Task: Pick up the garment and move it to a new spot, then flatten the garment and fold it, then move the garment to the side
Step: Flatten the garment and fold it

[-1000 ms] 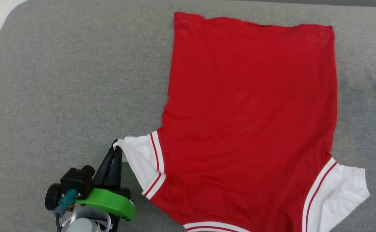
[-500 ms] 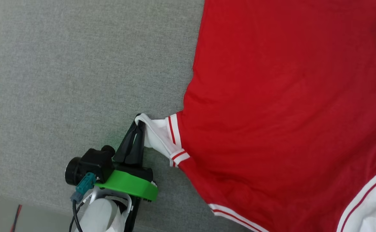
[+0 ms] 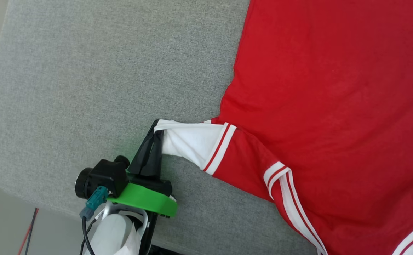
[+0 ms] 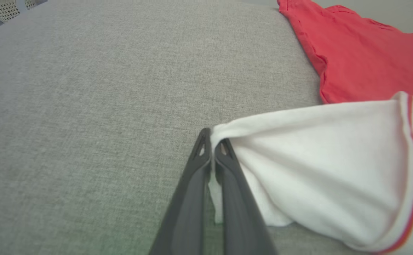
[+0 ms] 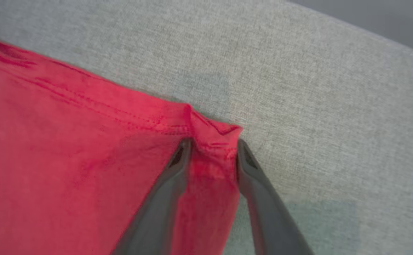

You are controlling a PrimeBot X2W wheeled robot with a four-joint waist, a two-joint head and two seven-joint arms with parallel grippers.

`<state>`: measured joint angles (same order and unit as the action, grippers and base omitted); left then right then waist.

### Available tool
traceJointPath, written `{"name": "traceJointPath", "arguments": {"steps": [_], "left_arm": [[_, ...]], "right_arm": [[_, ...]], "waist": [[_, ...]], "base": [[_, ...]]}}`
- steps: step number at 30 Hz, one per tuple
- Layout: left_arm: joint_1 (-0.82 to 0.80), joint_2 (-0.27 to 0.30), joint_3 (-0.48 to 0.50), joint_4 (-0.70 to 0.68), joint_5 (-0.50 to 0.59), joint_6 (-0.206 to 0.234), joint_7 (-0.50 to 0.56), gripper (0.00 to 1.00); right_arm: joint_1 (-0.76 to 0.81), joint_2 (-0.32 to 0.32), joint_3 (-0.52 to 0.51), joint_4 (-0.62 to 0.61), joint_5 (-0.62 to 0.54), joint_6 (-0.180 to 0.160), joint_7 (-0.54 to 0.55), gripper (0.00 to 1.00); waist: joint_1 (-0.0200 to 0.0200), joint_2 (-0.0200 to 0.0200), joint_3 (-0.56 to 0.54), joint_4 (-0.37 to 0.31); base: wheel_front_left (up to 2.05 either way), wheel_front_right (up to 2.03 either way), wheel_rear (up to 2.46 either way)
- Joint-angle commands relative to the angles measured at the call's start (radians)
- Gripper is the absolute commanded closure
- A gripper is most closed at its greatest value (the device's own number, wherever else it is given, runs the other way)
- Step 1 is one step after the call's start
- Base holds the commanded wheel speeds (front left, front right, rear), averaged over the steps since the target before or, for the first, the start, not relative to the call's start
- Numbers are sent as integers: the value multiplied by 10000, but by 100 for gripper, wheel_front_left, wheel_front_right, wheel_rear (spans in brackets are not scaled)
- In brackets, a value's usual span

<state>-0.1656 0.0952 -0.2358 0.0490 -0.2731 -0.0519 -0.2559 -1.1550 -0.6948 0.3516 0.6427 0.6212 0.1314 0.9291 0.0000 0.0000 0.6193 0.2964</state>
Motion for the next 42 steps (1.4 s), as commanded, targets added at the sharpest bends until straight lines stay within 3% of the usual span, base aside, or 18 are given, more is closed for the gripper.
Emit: {"name": "traceJointPath", "arguments": {"steps": [1, 10, 16, 18, 24, 33, 42], "left_arm": [[-66, -46, 120, 36, 110, -67, -59, 100], [403, -49, 465, 252, 321, -177, -59, 100], [965, 105, 615, 449, 421, -218, -59, 100], [1420, 259, 709, 589, 428, -203, -59, 100], [1831, 474, 777, 753, 391, -190, -51, 100], [2310, 720, 935, 843, 183, -158, -18, 100], [2606, 840, 912, 859, 104, -109, 2, 100]], "right_arm": [[547, 177, 262, 365, 12, -7, -4, 100], [563, -46, 732, -80, 575, -7, -1514, 100], [1679, -815, 1582, -808, 1428, -7, -2314, 100], [2738, -1311, 2121, -1502, 2068, -7, -2805, 100], [4458, -2136, 2386, -2458, 2856, -7, -3697, 100], [7345, -2979, 1880, -3247, 3651, -7, -4689, 100], [10754, -2649, 641, -3505, 4180, -7, -5414, 100]], "waist": [[0, 0, -154, -76], [0, 0, -1417, -429], [0, 0, -2613, -762], [0, 0, -3319, -1138], [0, 0, -3992, -1625], [0, 0, -4673, -2263], [0, 0, -4879, -2660]], "base": [[0, 0, 0], [0, 0, 0], [0, 0, 0], [0, 0, 0], [0, 0, 0], [0, 0, 0], [0, 0, 0]]}}
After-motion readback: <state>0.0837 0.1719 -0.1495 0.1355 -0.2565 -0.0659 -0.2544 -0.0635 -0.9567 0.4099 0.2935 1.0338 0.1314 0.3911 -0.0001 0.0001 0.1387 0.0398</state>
